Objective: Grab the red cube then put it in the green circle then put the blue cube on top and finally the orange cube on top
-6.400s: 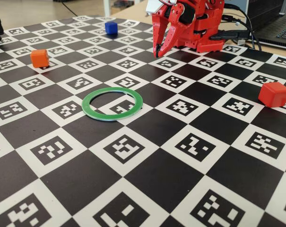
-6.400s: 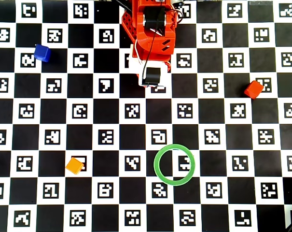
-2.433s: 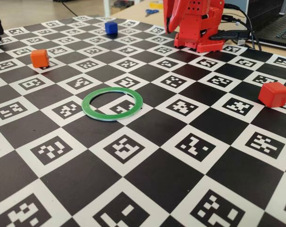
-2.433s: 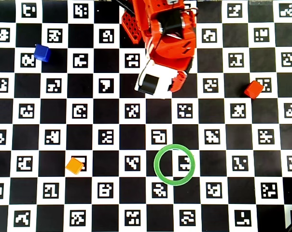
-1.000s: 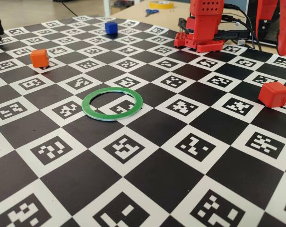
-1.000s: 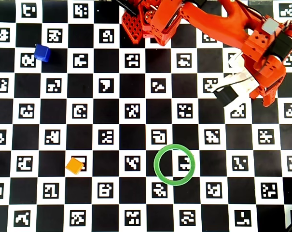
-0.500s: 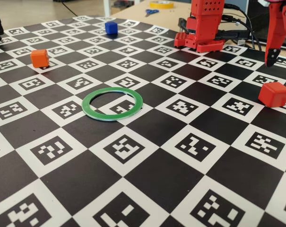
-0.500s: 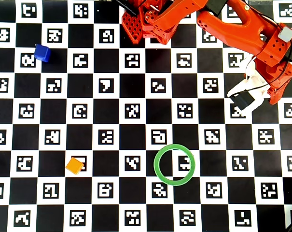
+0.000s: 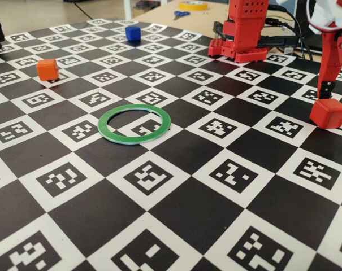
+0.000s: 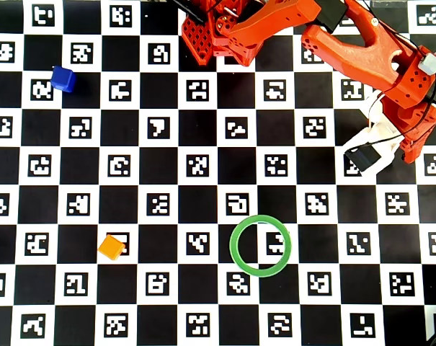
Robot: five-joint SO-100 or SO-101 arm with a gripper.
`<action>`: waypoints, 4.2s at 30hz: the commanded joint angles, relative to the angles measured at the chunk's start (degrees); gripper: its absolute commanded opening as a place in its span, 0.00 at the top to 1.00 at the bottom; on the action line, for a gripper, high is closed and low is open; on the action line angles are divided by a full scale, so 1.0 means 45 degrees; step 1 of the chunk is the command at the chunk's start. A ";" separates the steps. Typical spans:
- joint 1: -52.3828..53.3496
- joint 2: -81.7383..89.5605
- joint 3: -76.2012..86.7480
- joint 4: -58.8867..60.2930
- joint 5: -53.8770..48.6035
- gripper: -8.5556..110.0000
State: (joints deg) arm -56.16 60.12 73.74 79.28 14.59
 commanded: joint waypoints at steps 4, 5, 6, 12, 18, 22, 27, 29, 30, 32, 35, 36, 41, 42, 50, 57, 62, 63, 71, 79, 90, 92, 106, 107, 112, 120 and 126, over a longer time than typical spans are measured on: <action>-0.0137 0.0410 0.0215 -0.0508 0.0039 0.56; -0.0137 0.0391 0.0273 -0.0586 0.0039 0.56; -0.0137 0.0371 0.0352 -0.0645 0.0039 0.56; -0.0137 0.0312 0.0410 -0.0723 0.0020 0.59; -0.0156 0.0312 0.0410 -0.0723 -0.0039 0.68; -0.0234 0.0312 0.0410 -0.0723 -0.0156 0.74; -0.0371 0.0312 0.0391 -0.0703 -0.0156 0.83; -0.0371 0.0273 0.0352 -0.0703 -0.0273 0.84; -0.0371 0.0273 0.0352 -0.0703 -0.0332 0.85; -0.0371 0.0254 0.0332 -0.0703 -0.0410 0.85; -0.0391 0.0234 0.0273 -0.0684 -0.0547 0.86; -0.0410 0.0215 0.0273 -0.0684 -0.0605 0.86; -0.0352 0.0215 0.0078 -0.0547 -0.0820 0.87; -0.0313 0.0215 0.0000 -0.0469 -0.0879 0.87; 0.0293 0.0801 -0.0352 0.0156 -0.1152 0.88; 0.1348 0.2559 -0.0371 0.0703 -0.1426 0.87; 0.2598 0.4043 -0.0098 0.0996 -0.2012 0.88; 0.2930 0.4297 -0.0098 0.1094 -0.2070 0.88; 0.5781 0.5215 -0.0840 0.2285 -0.2266 0.87; 0.8008 0.5000 -0.3027 0.3457 -0.2207 0.88; 0.9102 0.2227 -0.7051 0.4434 -0.2227 0.88; 0.9238 0.1563 -0.7754 0.4473 -0.2188 0.88; 1.0352 -0.0879 -0.9043 0.4160 -0.2598 0.88; 1.0410 -0.0977 -0.8984 0.4082 -0.2617 0.88; 1.0508 -0.1113 -0.7969 0.3281 -0.2793 0.88; 1.0547 -0.1133 -0.6406 0.1875 -0.2676 0.88; 1.0625 -0.1133 -0.5410 0.1094 -0.2617 0.88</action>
State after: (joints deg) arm -9.32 52.65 49.13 85.87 2.37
